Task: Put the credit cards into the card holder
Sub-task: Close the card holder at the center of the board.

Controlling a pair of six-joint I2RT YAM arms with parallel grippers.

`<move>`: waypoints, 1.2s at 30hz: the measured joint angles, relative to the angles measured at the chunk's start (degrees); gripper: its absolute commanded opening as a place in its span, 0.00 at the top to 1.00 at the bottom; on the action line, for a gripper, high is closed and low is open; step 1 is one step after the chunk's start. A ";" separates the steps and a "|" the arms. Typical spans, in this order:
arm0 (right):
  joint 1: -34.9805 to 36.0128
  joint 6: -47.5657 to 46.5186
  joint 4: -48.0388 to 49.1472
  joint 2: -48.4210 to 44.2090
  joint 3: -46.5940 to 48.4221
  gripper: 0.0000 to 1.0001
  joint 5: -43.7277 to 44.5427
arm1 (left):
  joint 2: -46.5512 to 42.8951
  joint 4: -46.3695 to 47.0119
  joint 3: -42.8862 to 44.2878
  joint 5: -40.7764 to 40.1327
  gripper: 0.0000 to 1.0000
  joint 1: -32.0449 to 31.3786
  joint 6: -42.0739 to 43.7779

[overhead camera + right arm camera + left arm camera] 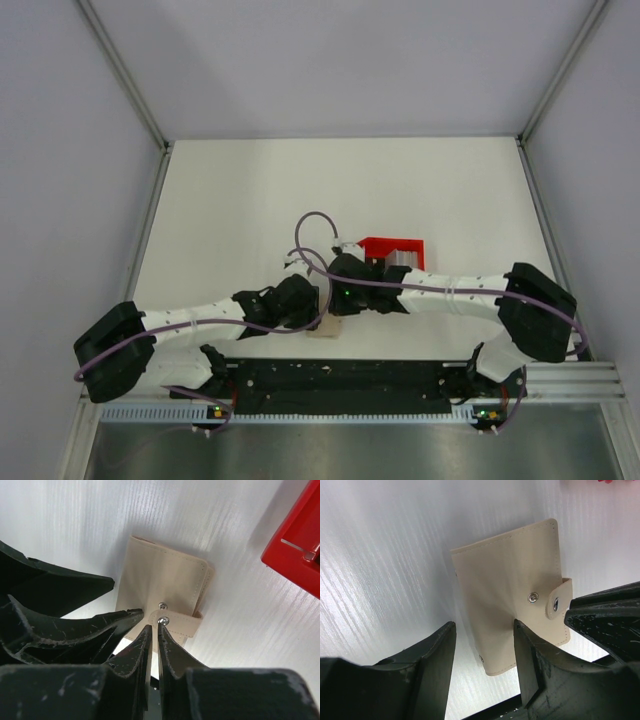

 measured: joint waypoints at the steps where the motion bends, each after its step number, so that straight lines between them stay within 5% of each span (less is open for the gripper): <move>1: 0.00 0.04 0.04 0.22 0.00 0.91 -0.04 | 0.00 0.00 0.00 0.00 0.45 0.00 0.00; 36: 0.00 -0.04 1.07 4.57 0.02 0.92 -0.59 | 0.00 0.02 -0.02 0.02 0.45 0.00 -0.13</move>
